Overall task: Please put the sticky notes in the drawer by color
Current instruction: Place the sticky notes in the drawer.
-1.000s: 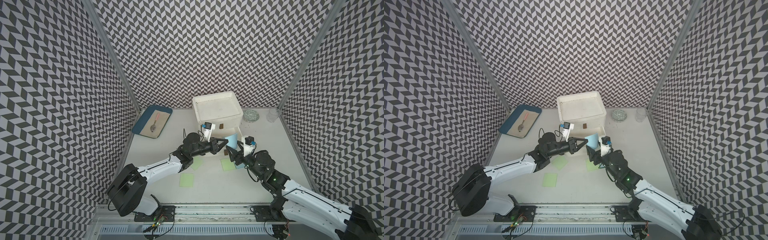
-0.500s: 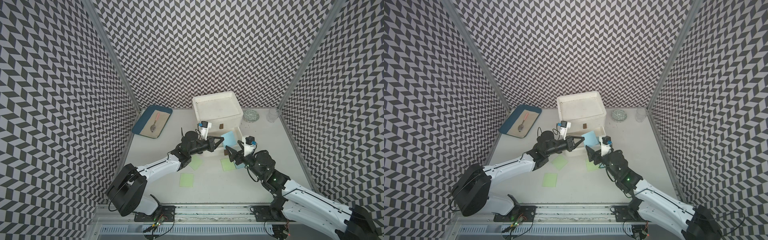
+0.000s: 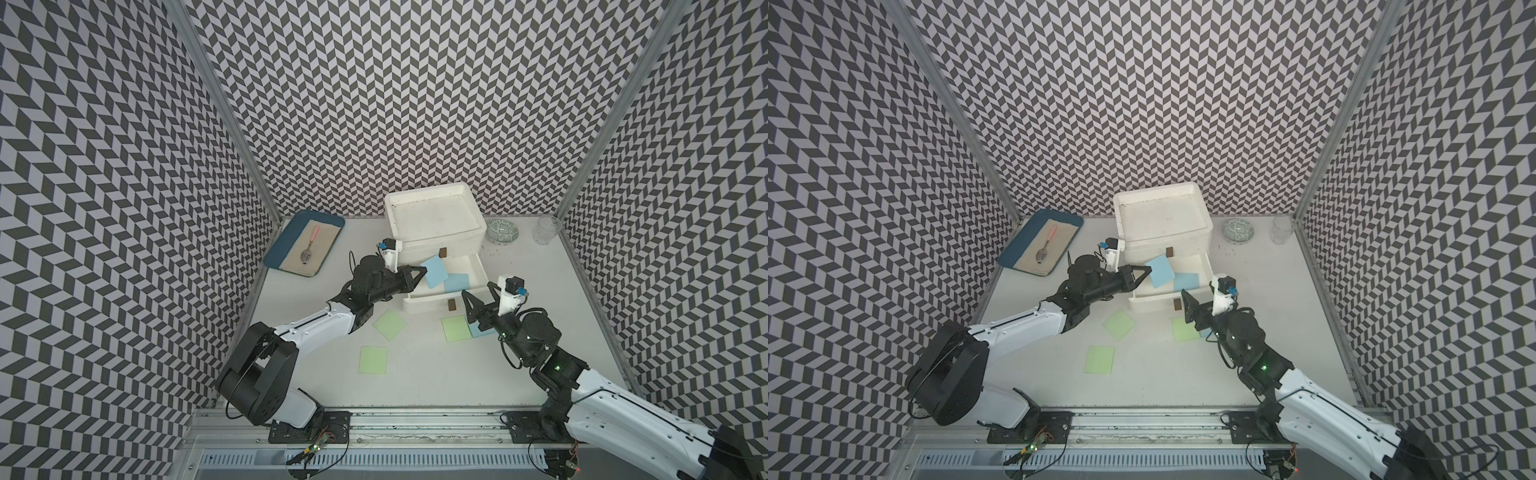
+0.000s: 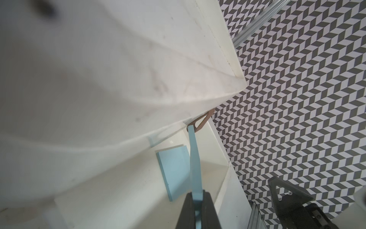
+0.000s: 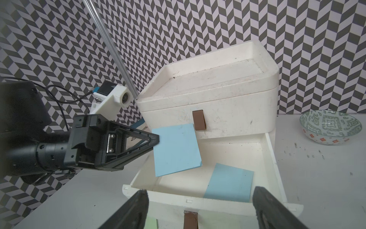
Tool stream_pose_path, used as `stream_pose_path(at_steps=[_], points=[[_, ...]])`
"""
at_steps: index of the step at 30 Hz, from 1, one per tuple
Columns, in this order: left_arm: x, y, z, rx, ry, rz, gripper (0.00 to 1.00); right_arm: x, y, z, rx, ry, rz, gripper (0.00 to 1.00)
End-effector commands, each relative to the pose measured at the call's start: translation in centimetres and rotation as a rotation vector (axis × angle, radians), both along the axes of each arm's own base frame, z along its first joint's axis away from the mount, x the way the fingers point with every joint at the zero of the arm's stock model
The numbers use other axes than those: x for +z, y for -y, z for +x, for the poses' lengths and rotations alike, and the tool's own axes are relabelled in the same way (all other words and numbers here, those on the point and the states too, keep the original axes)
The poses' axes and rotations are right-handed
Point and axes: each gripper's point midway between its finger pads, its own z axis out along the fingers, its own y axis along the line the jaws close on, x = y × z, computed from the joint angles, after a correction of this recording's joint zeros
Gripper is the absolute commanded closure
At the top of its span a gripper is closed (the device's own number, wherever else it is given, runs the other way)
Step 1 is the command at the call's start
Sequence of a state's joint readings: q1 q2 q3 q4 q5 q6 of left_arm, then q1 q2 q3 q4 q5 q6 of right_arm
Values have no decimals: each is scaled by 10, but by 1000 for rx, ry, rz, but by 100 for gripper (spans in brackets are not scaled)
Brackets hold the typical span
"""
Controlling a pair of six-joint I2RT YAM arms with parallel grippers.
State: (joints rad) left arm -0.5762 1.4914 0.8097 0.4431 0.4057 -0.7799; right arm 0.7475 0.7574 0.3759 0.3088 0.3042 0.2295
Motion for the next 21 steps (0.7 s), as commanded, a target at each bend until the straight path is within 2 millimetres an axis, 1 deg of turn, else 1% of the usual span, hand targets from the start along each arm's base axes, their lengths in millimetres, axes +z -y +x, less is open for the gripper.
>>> stream_pose_path(at_steps=[1,4,5,7,8,9,10,11,14,16,19,21], points=[[-7,2,-5,-21,-12,2,100,15,8,1,-38,44,51,14],[-10,1,-5,-17,-18,10,96,12,10,3,-50,36,46,13],[-10,1,-5,-15,-20,14,93,11,9,4,-50,33,43,13],[-12,0,-3,-7,-22,33,82,12,9,4,-50,30,40,13],[-11,-1,-2,-4,-16,43,73,12,10,5,-55,28,40,13],[-9,-1,0,-1,-8,51,67,12,11,4,-60,28,42,13],[-7,-2,1,2,1,57,65,12,13,4,-65,29,47,13],[-5,-2,1,3,8,62,59,13,15,4,-69,31,52,13],[0,-5,2,8,31,79,56,14,17,3,-68,32,68,10],[4,-11,2,25,47,93,55,14,18,4,-67,24,75,8],[8,-23,-3,57,82,119,55,10,16,10,-64,-39,65,8],[10,-33,-8,80,112,137,54,5,18,11,-80,-125,56,8]])
